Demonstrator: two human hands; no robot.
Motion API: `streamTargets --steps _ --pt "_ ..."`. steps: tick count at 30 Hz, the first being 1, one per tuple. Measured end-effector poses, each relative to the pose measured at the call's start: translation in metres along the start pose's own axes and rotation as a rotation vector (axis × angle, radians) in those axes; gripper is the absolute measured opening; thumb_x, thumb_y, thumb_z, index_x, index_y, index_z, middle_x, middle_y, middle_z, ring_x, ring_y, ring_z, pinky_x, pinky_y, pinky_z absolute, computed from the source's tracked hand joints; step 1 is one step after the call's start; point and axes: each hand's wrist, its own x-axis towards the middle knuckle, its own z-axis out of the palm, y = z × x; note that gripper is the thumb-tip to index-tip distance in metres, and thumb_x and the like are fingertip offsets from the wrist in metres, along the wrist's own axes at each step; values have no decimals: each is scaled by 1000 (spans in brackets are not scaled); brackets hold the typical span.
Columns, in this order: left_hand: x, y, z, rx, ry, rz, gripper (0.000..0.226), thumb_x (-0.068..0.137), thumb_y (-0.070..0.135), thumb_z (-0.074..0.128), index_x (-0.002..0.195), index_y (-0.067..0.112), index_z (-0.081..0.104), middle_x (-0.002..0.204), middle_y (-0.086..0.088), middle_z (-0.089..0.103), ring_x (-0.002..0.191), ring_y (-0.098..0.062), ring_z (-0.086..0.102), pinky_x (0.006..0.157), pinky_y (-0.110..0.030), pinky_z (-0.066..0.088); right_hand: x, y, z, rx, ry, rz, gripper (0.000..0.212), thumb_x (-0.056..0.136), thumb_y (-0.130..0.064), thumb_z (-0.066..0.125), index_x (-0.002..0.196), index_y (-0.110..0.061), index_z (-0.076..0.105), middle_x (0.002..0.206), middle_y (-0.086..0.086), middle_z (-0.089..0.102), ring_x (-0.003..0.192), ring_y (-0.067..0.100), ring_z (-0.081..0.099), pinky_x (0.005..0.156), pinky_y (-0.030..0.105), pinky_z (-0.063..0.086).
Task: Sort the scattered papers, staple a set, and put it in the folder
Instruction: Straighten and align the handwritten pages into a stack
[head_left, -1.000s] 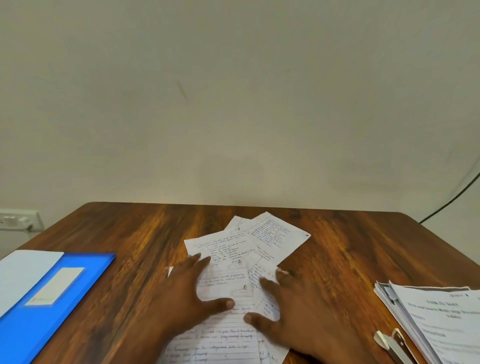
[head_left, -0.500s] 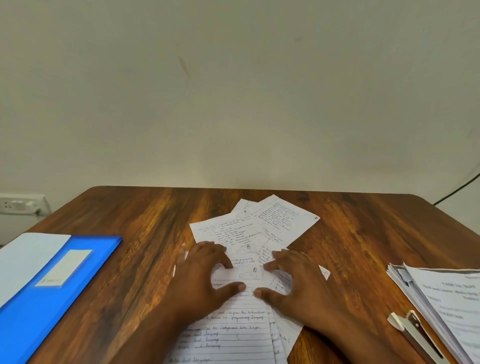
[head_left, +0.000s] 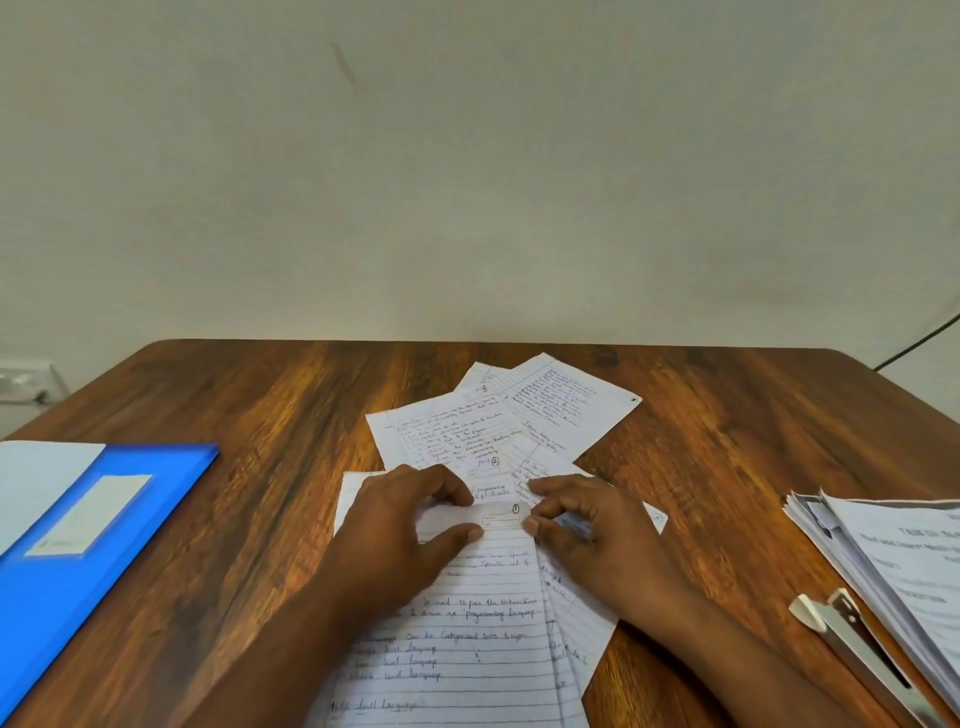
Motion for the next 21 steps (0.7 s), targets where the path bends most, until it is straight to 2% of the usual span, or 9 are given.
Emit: streamTargets --steps 4,9,14,16,19,21 --pt "1 -1 -1 -36 4 4 22 85 46 80 103 40 71 106 25 70 105 2 62 91 -19 50 1 2 -1 15 -32 -3 5 92 -33 78 87 -34 79 125 -25 68 121 -14 54 98 10 37" --pt "1 -2 -2 -63 14 -12 21 84 44 82 103 41 73 105 26 70 103 4 63 89 -22 51 2 2 -1 22 -31 -9 8 92 -33 78 85 -35 78 124 -27 67 121 -13 53 97 10 36" --pt "-1 -3 -4 -145 5 -18 35 90 32 78 117 53 70 105 25 70 106 0 64 93 -25 52 1 1 -1 43 -22 -43 6 93 -36 76 89 -35 80 121 -26 69 121 -11 56 99 10 39" --pt "0 -4 -7 -195 -5 -16 31 92 26 77 109 52 74 107 25 72 108 0 65 98 -26 52 1 0 -3 109 -11 -22 8 97 -34 72 98 -35 80 117 -26 71 118 -9 60 98 13 45" --pt "0 -5 -12 -304 -32 -31 22 91 17 78 94 38 82 101 17 77 105 -7 70 103 -37 53 1 -2 -3 144 6 21 17 96 -34 73 112 -36 77 113 -30 72 113 -11 62 95 12 49" --pt "0 -5 -15 -369 -44 -54 17 90 15 79 91 31 83 98 9 79 100 -15 73 101 -46 54 5 -1 -2 148 10 56 23 91 -38 79 114 -36 76 111 -30 73 110 -12 63 96 17 51"
